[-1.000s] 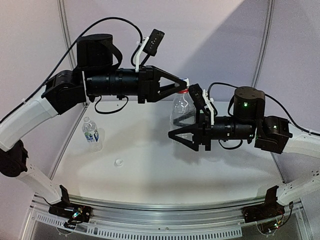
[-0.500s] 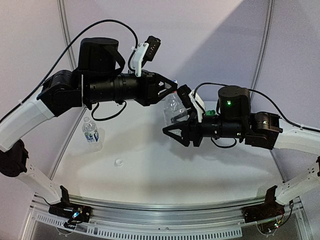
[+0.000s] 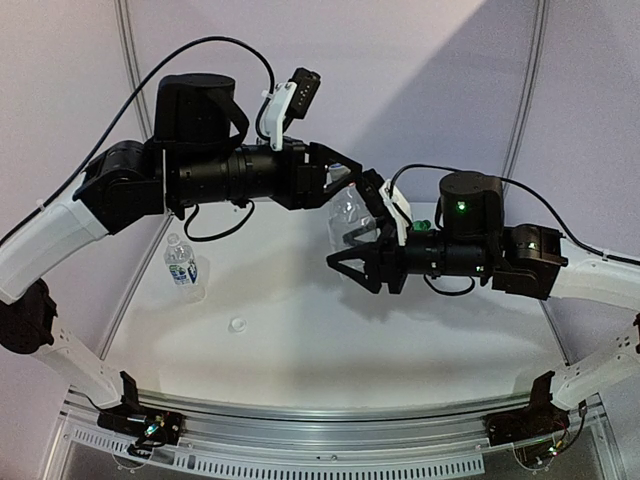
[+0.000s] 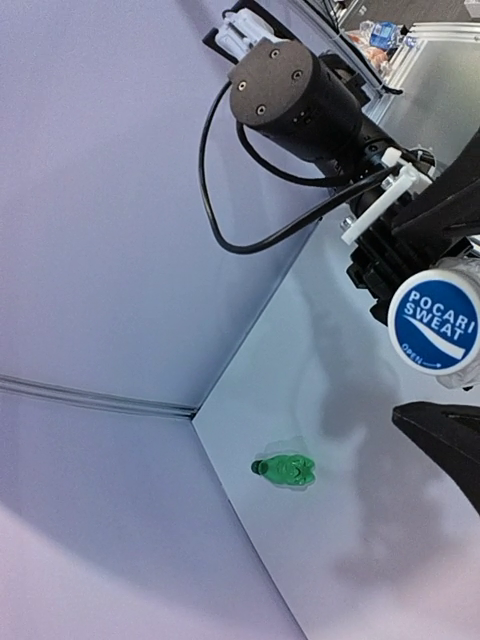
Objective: Unscrew the bottle caps
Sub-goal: Unscrew the bottle cap from the plastic bottle.
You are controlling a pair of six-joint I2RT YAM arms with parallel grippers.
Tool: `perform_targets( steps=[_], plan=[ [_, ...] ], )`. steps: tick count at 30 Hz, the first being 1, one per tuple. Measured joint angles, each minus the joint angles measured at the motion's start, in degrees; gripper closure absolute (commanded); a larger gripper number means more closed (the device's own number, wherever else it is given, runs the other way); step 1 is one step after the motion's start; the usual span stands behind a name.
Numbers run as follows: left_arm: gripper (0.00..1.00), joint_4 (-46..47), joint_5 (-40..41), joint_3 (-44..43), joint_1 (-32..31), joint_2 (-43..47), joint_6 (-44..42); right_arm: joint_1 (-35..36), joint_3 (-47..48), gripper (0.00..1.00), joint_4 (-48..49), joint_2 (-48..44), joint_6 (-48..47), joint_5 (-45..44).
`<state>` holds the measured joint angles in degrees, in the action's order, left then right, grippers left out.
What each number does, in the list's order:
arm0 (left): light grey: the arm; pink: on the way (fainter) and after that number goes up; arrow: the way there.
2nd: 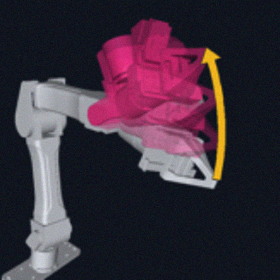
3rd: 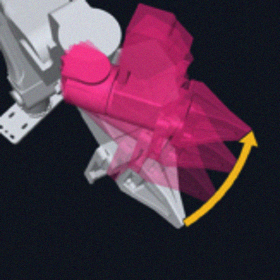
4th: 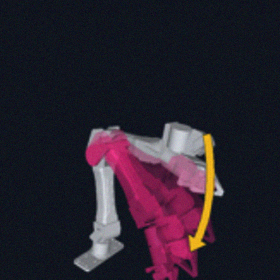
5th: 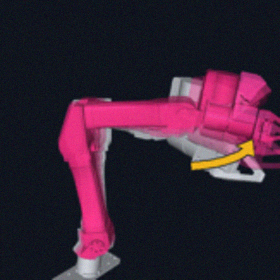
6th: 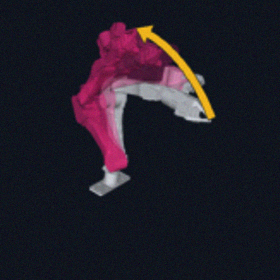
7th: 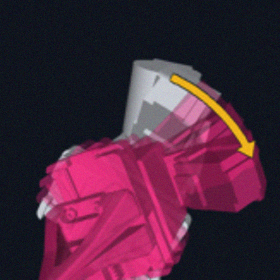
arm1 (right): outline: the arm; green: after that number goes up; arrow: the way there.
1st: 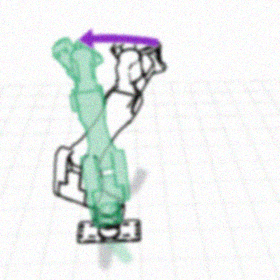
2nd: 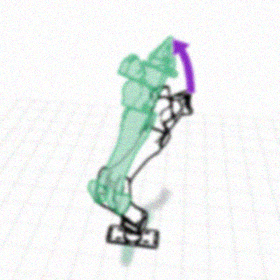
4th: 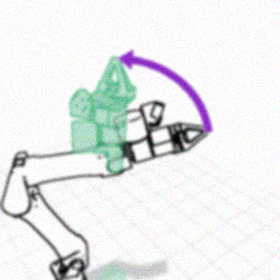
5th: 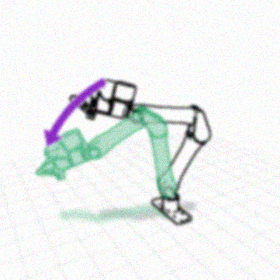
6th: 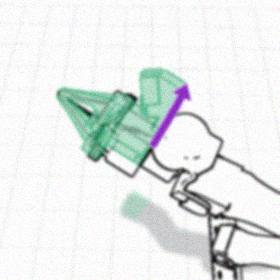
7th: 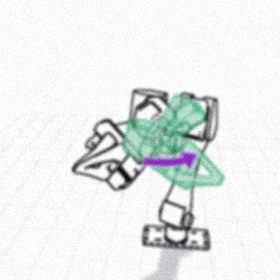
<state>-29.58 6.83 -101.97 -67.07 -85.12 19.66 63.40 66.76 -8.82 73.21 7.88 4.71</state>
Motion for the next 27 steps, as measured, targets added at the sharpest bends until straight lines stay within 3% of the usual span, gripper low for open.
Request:
perform_targets(
  steps=[3, 10, 20, 27],
  plan=[
    [0.35, 0.39, -0.39, 0.00, -0.07, 0.00, -0.11, 0.04, -0.15, 1.00, 0.31, -0.22, -0.55, 0.02],
    [0.01, 0.48, -0.59, 0.02, -0.28, 0.42, -0.66, 0.09, -1.01, 1.00, 1.99, -0.92, -1.18, 0.02],
    [0.01, 0.76, -2.36, 3.43, -0.44, 10.01, -5.31, 0.09, -3.13, 1.00, 2.78, -3.13, -2.03, 1.97],
    [0.01, 4.92, -13.68, 9.03, -0.13, 15.34, -8.35, 0.13, -7.23, 1.00, 6.97, -7.17, -0.83, 12.15]
  ],
)
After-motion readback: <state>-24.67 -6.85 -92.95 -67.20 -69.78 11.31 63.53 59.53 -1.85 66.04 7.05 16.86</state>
